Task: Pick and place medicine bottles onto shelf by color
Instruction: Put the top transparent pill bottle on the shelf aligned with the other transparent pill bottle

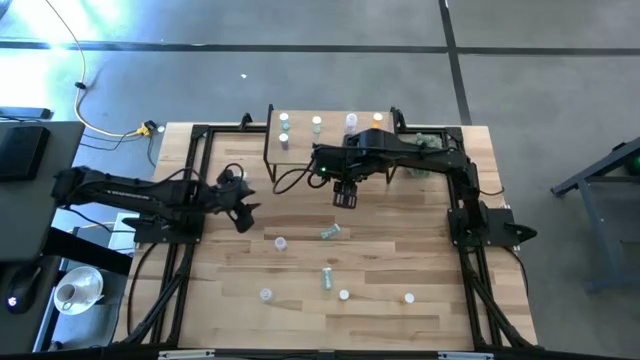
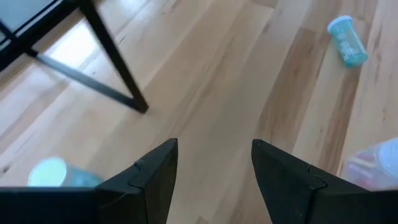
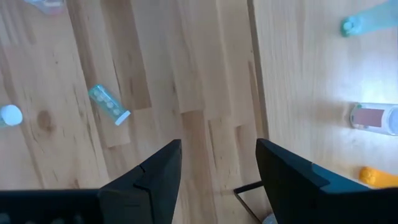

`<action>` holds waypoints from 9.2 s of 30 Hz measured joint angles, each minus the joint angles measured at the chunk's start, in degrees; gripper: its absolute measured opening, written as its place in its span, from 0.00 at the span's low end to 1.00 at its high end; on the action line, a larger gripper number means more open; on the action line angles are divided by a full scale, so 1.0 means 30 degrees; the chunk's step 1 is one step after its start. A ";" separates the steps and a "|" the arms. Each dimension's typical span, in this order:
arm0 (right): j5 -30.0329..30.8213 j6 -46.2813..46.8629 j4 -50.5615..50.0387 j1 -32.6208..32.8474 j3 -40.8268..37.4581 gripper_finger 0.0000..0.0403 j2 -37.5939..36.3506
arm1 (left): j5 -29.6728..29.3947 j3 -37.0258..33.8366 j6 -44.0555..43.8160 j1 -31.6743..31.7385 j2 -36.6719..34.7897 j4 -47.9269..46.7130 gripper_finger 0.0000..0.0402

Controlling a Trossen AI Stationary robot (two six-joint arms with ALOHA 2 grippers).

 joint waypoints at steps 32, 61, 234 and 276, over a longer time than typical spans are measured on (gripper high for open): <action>0.1546 0.4038 0.5808 0.3202 -1.4816 0.49 -0.9030 | 0.0507 -0.1171 -0.0063 -0.1479 -0.1438 0.2336 0.49; 0.8822 0.7013 2.1709 0.7944 -2.9077 0.49 -1.8724 | 0.3415 -0.1171 -0.0398 -0.4750 -0.1407 0.3600 0.50; -0.0529 -0.2996 3.3949 0.5066 -2.3948 0.33 -0.5615 | 0.1236 0.7652 0.6009 -0.4179 1.5186 1.0055 0.45; 0.3095 -0.0559 3.3167 -0.3198 -2.6884 0.32 -1.3842 | 0.0740 0.8475 0.7492 -0.2593 0.5706 0.5129 0.61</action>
